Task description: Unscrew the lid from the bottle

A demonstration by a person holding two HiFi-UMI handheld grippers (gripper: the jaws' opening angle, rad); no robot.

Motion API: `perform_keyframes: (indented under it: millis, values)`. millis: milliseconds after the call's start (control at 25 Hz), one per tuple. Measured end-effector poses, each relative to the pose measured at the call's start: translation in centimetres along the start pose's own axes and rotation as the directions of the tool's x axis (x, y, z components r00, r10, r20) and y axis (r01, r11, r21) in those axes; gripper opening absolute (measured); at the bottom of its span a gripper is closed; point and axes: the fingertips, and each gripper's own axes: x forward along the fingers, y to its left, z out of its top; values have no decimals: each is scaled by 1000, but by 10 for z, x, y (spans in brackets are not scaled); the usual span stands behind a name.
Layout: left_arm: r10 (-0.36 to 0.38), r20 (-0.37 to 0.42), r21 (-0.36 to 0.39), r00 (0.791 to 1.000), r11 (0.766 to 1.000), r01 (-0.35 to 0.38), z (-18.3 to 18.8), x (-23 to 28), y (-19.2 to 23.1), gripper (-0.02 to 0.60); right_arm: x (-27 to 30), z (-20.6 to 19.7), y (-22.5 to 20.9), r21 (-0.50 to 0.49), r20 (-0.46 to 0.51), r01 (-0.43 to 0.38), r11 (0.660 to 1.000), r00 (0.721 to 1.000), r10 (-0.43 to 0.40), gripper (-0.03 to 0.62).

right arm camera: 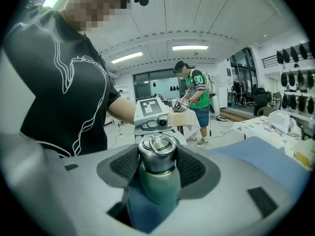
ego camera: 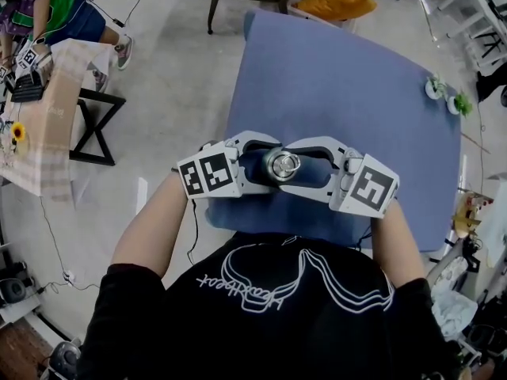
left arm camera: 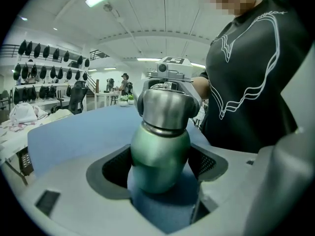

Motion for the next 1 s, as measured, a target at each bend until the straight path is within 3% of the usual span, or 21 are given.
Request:
perform_keyframes:
  millis: [240, 400, 560, 720, 1000]
  values:
    - [38, 10, -18, 999, 999, -38, -1, 0, 1, 362, 0, 1, 0, -6, -3, 11, 1000, 1000, -11, 249]
    - [95, 31, -52, 995, 994, -93, 0, -1, 2, 362, -2, 7, -5, 48, 42, 111, 993, 993, -113, 312]
    - [178, 30, -96, 984, 980, -174, -1, 0, 4, 362, -4, 7, -7, 98, 68, 225, 969, 970, -232, 331]
    - [267, 38, -142, 963, 955, -260, -1, 0, 6, 362, -6, 10, -6, 173, 114, 341, 924, 925, -363, 334]
    - [395, 37, -208, 918, 901, -380, -2, 1, 7, 362, -12, 4, -9, 263, 124, 523, 811, 815, -566, 317]
